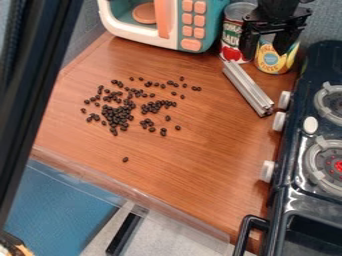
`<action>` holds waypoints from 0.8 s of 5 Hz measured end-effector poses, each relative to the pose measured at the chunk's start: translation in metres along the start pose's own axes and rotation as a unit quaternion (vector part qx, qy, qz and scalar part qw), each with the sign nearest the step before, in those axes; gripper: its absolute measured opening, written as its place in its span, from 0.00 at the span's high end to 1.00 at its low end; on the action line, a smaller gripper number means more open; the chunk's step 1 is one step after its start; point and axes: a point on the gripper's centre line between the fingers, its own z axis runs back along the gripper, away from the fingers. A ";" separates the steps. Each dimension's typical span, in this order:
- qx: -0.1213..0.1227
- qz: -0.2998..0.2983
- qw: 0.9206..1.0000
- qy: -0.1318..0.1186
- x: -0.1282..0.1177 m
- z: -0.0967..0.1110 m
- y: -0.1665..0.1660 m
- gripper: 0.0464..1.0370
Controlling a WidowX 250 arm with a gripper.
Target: Sweep into pile
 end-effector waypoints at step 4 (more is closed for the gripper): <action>0.043 -0.012 0.999 0.017 -0.019 -0.054 0.008 0.04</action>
